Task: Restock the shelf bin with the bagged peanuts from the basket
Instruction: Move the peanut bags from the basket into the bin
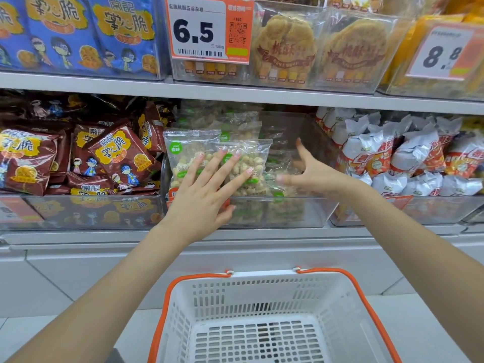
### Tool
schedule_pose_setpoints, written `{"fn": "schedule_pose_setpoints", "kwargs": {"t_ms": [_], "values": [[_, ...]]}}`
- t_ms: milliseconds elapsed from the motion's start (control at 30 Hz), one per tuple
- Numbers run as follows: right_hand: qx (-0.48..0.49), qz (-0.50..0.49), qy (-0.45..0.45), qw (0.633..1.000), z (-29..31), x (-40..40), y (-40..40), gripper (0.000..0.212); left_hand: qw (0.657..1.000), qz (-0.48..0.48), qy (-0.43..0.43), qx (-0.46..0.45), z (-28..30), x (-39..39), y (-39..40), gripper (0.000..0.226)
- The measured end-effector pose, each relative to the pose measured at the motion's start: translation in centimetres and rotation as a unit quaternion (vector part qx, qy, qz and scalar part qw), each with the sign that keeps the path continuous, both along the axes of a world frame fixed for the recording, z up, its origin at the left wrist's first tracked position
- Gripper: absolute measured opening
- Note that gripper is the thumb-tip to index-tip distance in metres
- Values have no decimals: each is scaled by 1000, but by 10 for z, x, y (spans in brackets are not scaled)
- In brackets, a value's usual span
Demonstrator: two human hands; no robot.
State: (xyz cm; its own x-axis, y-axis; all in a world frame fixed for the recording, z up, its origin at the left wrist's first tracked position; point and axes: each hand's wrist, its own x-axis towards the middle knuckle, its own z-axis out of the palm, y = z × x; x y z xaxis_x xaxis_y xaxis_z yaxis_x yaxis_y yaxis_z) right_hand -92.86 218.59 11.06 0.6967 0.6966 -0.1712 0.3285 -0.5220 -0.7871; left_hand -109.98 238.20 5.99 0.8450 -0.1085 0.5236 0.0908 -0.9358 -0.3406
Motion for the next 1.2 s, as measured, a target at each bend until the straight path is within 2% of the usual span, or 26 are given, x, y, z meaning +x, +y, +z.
{"fn": "schedule_pose_setpoints", "kwargs": {"t_ms": [67, 167, 267, 333, 467, 633, 700, 800, 833, 900, 1000, 1033, 1100, 1200], "values": [[36, -59, -10, 998, 0, 5, 1, 138, 1000, 1, 0, -1, 0, 0, 0, 66], [-37, -97, -96, 990, -7, 14, 4, 139, 1000, -4, -1, -2, 0, 0, 1, 66], [-54, -68, -28, 996, -14, 23, 12, 131, 1000, -7, -6, -2, 0, 1, 2, 67], [-42, -46, -16, 998, -16, 27, 18, 126, 1000, -6, -9, -1, -1, 2, 2, 67], [-16, -25, 6, 1000, -18, 31, 20, 135, 1000, -1, -11, -2, -2, 4, 1, 67], [87, -114, 70, 987, -21, 37, 17, 130, 999, -22, -24, -12, -1, 1, 1, 69], [55, -120, 91, 987, -20, 36, 20, 131, 999, -32, -25, -24, 0, 0, 4, 71], [-27, -84, 78, 993, -17, 28, 20, 140, 1000, -16, -10, 1, -1, -1, 5, 72], [-29, -83, 72, 993, -16, 26, 19, 137, 1000, -12, -5, 8, -1, -1, 5, 72], [-14, -99, 33, 994, -16, 24, 17, 116, 1000, -17, -10, 11, 0, -1, 5, 71], [-2, -157, -133, 979, -15, 21, 9, 79, 999, -30, -29, 4, 1, -6, 4, 69], [6, -173, -162, 971, -14, 17, 7, 71, 999, -27, -34, 0, 1, -9, 4, 69], [-17, -176, -165, 970, -16, 9, 6, 71, 999, -7, -39, -6, 0, -14, 6, 70], [-124, -135, -198, 963, -22, -6, 12, 75, 1000, 26, -12, 2, -1, -19, 12, 74]]}}
